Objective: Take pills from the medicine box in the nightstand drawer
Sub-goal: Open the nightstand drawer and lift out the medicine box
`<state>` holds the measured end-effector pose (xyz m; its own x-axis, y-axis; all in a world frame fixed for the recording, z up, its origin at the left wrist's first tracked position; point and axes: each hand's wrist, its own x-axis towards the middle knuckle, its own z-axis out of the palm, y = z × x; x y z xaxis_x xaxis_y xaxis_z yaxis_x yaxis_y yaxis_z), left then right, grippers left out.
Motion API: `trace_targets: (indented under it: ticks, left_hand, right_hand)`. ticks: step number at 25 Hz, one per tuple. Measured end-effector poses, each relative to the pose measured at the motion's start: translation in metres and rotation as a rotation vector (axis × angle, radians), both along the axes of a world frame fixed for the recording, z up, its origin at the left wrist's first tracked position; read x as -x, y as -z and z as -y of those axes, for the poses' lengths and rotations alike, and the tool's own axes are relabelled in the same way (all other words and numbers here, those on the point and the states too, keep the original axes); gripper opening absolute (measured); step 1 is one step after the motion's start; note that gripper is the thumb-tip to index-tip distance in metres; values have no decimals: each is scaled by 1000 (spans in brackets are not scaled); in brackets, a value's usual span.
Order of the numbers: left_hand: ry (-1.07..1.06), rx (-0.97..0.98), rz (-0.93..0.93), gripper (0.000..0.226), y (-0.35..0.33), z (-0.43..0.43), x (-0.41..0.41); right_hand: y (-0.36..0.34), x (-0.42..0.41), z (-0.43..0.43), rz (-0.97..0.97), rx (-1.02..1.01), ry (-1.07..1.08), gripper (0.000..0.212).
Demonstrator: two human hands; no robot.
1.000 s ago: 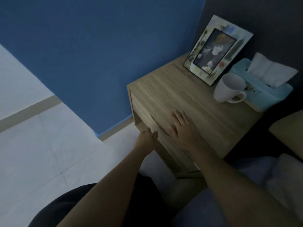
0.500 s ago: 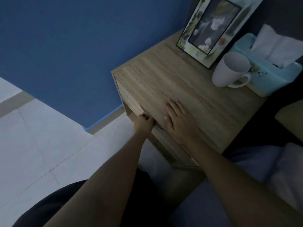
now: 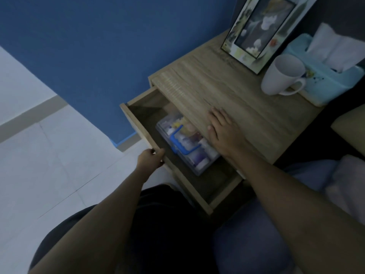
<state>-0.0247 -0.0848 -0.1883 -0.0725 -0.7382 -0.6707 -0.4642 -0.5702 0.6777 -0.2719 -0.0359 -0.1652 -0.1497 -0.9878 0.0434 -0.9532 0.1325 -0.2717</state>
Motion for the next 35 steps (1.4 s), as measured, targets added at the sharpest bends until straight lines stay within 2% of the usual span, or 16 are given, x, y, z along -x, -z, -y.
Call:
trace_targets:
  ticks: [5, 7, 9, 11, 13, 14, 17, 19, 21, 25, 31, 35]
  left_hand:
    - [-4, -59, 21, 48, -5, -13, -40]
    - [28, -54, 88, 65, -6, -15, -47]
    - [-78, 185, 233, 81, -12, -13, -50]
    - [-166, 585, 308, 73, -23, -2, -45]
    - [89, 845, 344, 59, -30, 21, -32]
    - [259, 865, 355, 55, -32, 36, -24]
    - [643, 622, 408, 60, -26, 72, -7]
    - [767, 436, 416, 67, -17, 85, -5]
    - [831, 362, 382, 64, -7, 92, -5]
    - [861, 326, 276, 48, -2, 99, 0]
    - [876, 344, 311, 54, -24, 99, -8]
    - [865, 421, 388, 59, -66, 90, -18]
  right_hand:
    - [-5, -5, 1, -58, -50, 24, 49]
    - [-11, -16, -3, -80, 6, 125, 47]
    - [-13, -42, -15, -71, 184, 233, 41]
    - [-9, -75, -27, 2, 288, 296, 38]
    - [1, -111, -37, 131, 232, 403, 41]
    - [6, -126, -41, 178, 179, 490, 45]
    - [20, -154, -51, 253, -39, 796, 62]
    - [24, -159, -52, 315, -173, 962, 78]
    - [24, -161, -47, 455, -247, 1059, 92]
    - [25, -168, -38, 694, -186, 1143, 103]
    - [9, -178, -46, 657, -113, 1130, 101]
    - [-26, -190, -57, 714, -27, 1076, 101]
